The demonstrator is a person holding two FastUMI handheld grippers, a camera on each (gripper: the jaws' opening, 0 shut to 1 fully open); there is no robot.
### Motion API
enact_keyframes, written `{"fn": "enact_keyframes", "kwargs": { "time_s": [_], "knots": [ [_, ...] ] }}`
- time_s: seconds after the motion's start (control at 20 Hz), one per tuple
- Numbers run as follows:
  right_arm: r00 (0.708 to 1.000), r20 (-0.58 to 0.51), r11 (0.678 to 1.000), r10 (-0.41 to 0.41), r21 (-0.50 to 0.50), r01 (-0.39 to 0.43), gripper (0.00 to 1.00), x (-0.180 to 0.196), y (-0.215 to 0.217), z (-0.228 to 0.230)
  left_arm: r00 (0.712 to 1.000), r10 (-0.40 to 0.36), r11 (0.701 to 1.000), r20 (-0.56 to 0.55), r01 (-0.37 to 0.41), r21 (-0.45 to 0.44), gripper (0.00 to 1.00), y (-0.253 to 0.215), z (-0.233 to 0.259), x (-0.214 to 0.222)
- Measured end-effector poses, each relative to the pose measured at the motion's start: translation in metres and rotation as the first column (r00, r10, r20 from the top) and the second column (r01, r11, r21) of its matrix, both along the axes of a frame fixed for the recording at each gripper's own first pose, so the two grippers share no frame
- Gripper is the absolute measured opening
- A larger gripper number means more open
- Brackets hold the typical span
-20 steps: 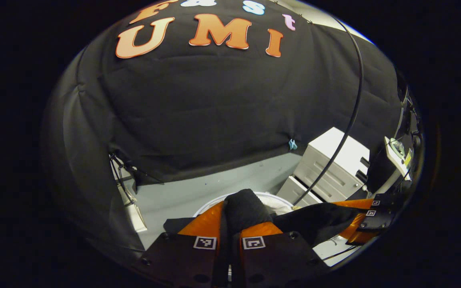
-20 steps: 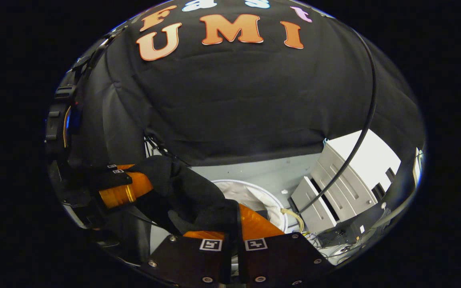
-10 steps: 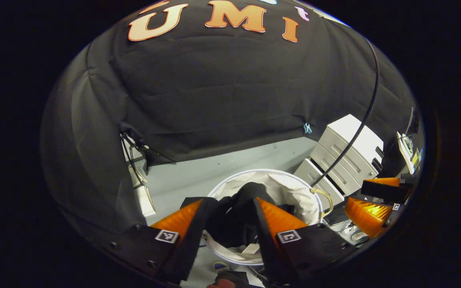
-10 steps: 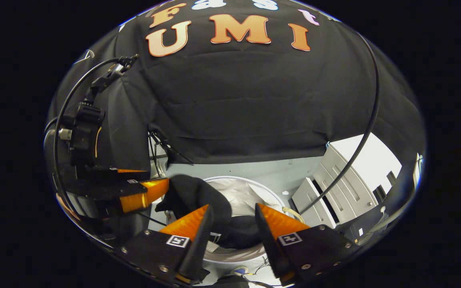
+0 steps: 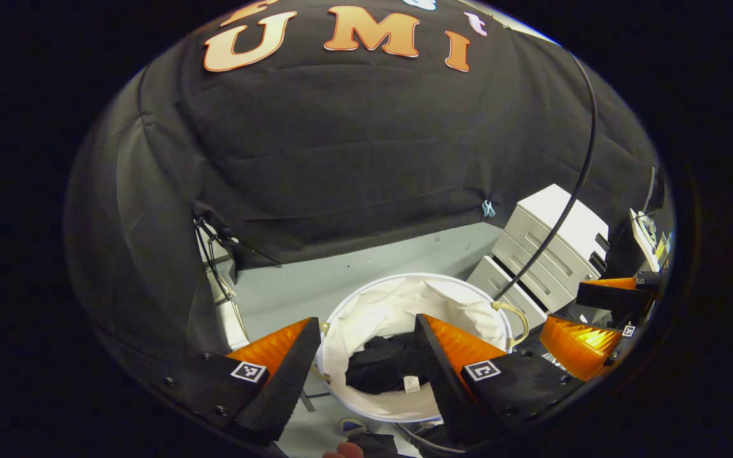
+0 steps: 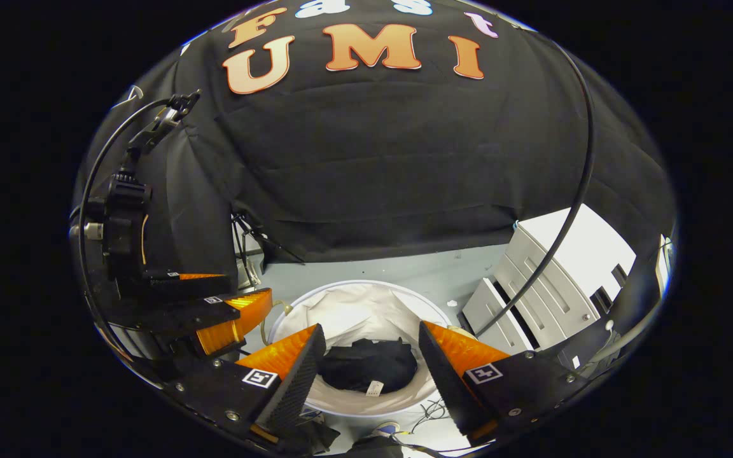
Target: Grasp the clothes on the hanger with both hands and then place them into the laundry hamper below.
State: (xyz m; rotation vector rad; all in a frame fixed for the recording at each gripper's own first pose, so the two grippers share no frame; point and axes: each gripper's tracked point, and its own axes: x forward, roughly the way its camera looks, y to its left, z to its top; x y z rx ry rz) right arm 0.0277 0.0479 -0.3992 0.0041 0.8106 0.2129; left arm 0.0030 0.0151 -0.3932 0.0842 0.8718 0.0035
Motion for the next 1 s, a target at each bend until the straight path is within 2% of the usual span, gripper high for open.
{"fn": "enact_keyframes", "kwargs": {
  "time_s": [0.3, 0.6, 0.8, 1.0],
  "knots": [
    [0.996, 0.083, 0.999, -0.032, 0.020, 0.031, 0.92, 0.016, -0.001, 0.041, 0.996, -0.004, 1.000, 0.085, 0.006, -0.022, 0.97, -0.009, 0.040, 0.014],
    [0.966, 0.254, 0.998, -0.054, 0.033, 0.047, 0.92, 0.039, -0.004, 0.129, 0.965, -0.019, 0.998, 0.260, 0.033, -0.049, 0.97, -0.023, 0.132, 0.043],
    [0.923, 0.378, 0.996, -0.072, 0.073, 0.047, 0.92, 0.048, -0.001, 0.199, 0.920, -0.025, 0.996, 0.392, 0.054, -0.064, 0.96, -0.036, 0.206, 0.059],
    [0.862, 0.498, 0.992, -0.099, 0.120, 0.045, 0.92, 0.054, -0.002, 0.268, 0.852, -0.053, 0.995, 0.521, 0.089, -0.045, 0.99, -0.052, 0.273, 0.058]
  ]
}}
